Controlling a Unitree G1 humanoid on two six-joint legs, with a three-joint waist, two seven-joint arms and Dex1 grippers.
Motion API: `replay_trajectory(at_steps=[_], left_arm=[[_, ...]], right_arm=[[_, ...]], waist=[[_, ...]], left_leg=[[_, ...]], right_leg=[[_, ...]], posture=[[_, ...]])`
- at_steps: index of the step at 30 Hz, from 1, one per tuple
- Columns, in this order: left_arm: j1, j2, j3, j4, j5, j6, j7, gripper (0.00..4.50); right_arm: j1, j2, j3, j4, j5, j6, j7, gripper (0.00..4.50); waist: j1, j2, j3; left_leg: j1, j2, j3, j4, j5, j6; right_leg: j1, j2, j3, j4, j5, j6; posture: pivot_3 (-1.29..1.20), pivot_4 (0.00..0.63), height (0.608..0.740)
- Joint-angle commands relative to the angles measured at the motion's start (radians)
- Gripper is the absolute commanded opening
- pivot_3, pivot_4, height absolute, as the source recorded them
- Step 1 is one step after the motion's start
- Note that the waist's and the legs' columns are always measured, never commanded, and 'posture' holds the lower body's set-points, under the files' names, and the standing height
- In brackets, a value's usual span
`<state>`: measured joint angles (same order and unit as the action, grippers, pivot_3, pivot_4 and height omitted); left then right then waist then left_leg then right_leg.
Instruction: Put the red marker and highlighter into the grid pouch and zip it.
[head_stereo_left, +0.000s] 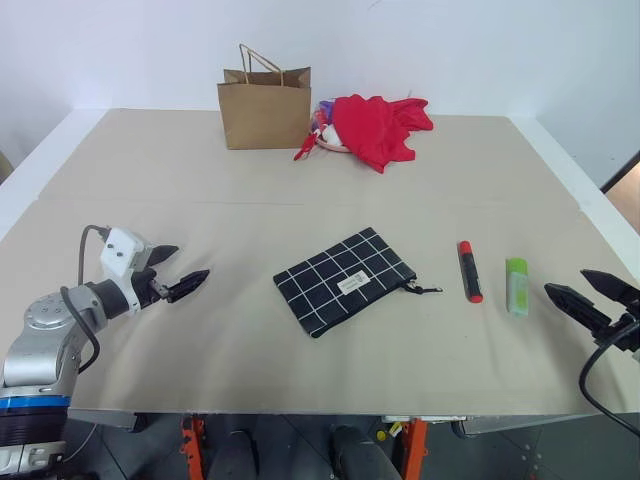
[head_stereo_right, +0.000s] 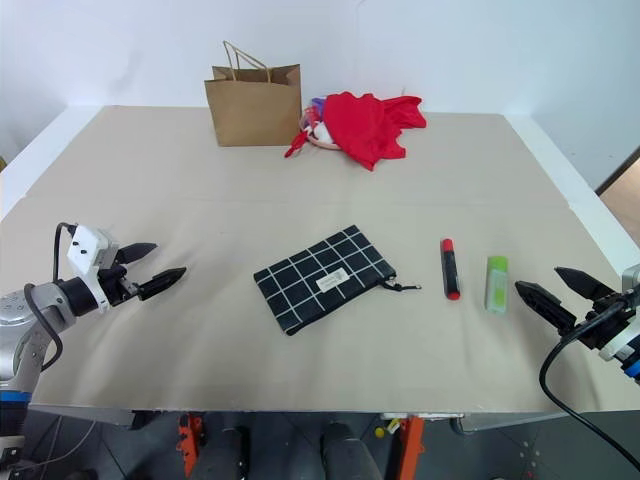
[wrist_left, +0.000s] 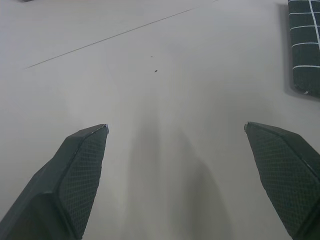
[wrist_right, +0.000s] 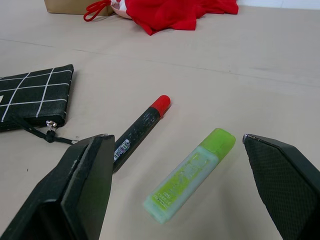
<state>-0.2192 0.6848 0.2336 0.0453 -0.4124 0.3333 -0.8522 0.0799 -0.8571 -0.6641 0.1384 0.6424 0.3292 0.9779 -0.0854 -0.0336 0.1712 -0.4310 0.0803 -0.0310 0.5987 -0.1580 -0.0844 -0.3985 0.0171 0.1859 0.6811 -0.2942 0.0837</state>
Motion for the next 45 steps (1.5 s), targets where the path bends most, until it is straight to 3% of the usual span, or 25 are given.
replay_trajectory(at_steps=[1, 15, 23, 28, 31, 34, 35, 39, 45], left_arm=[[-0.006, 0.013, 0.019, -0.019, -0.006, -0.017, -0.009, 4.5], [-0.011, 0.022, 0.011, -0.026, -0.02, -0.023, -0.07, 4.5], [-0.016, 0.013, -0.093, -0.106, 0.012, -0.063, -0.14, 4.5], [-0.007, -0.008, -0.233, -0.23, 0.012, -0.045, -0.21, 4.5], [-0.028, -0.023, -0.287, -0.252, 0.009, -0.038, -0.232, 4.5], [-0.064, -0.053, -0.381, -0.249, 0.044, -0.063, -0.267, 4.5], [-0.078, -0.061, -0.404, -0.241, 0.061, -0.08, -0.274, 4.5], [-0.118, -0.078, -0.469, -0.197, 0.14, -0.18, -0.298, 4.5], [-0.138, -0.11, -0.5, -0.15, 0.206, -0.296, -0.291, 4.5]], right_arm=[[0.018, -0.006, -0.043, -0.06, 0.012, 0.006, -0.007, 4.41], [0.008, -0.005, -0.031, -0.102, 0.015, 0.045, -0.025, 4.41], [-0.179, 0.075, 0.198, -0.256, 0.021, 0.125, -0.107, 4.41], [-0.386, 0.228, 0.479, -0.346, 0.014, 0.207, -0.146, 4.41], [-0.474, 0.301, 0.559, -0.268, -0.034, 0.181, -0.147, 3.78], [-0.566, 0.369, 0.641, -0.101, -0.131, 0.094, -0.131, 2.22], [-0.583, 0.378, 0.655, -0.049, -0.16, 0.058, -0.121, 2.12], [-0.613, 0.36, 0.657, 0.112, -0.245, -0.061, -0.093, 0.02], [-0.616, 0.327, 0.628, 0.232, -0.294, -0.164, -0.072, 0.02]], waist=[[0.0, 0.0, 0.0], [0.0, 0.0, 0.0], [-0.005, 0.001, 0.0], [-0.011, 0.002, 0.001], [-0.013, 0.002, 0.001], [-0.006, 0.002, 0.001], [-0.004, 0.002, 0.001], [0.006, 0.003, 0.001], [0.006, 0.004, 0.002]], left_leg=[[0.0, 0.0, 0.0, 0.0, 0.0, 0.0], [0.0, 0.0, 0.0, 0.0, 0.0, 0.0], [0.0, 0.0, 0.0, 0.001, 0.001, 0.0], [0.0, 0.0, 0.0, 0.0, 0.0, 0.0], [0.0, 0.001, -0.001, 0.0, 0.0, 0.0], [-0.002, 0.0, -0.002, 0.001, 0.0, 0.0], [-0.003, 0.0, -0.002, 0.002, 0.0, 0.0], [-0.004, -0.001, -0.003, 0.002, 0.0, 0.0], [-0.004, -0.001, -0.003, 0.001, 0.0, 0.001]], right_leg=[[0.0, 0.0, 0.0, 0.0, 0.0, 0.0], [0.0, 0.0, 0.0, 0.0, 0.0, 0.0], [0.0, 0.0, 0.0, 0.0, 0.002, 0.0], [0.0, 0.0, 0.0, 0.0, 0.001, 0.0], [-0.001, 0.001, -0.001, 0.001, 0.001, 0.0], [0.0, 0.0, -0.002, 0.0, 0.001, 0.0], [-0.001, 0.0, -0.002, 0.0, 0.001, 0.0], [-0.001, 0.0, -0.002, 0.0, 0.002, -0.002], [-0.001, 0.0, -0.002, 0.0, 0.004, -0.006]], posture=[[0.0, 0.15, 0.74], [0.0, 0.15, 0.74], [0.0, 0.15, 0.74], [0.0, 0.15, 0.74], [0.0, 0.15, 0.74], [0.0, 0.15, 0.74], [0.0, 0.15, 0.74], [0.0, 0.15, 0.74], [0.0, 0.15, 0.74]])
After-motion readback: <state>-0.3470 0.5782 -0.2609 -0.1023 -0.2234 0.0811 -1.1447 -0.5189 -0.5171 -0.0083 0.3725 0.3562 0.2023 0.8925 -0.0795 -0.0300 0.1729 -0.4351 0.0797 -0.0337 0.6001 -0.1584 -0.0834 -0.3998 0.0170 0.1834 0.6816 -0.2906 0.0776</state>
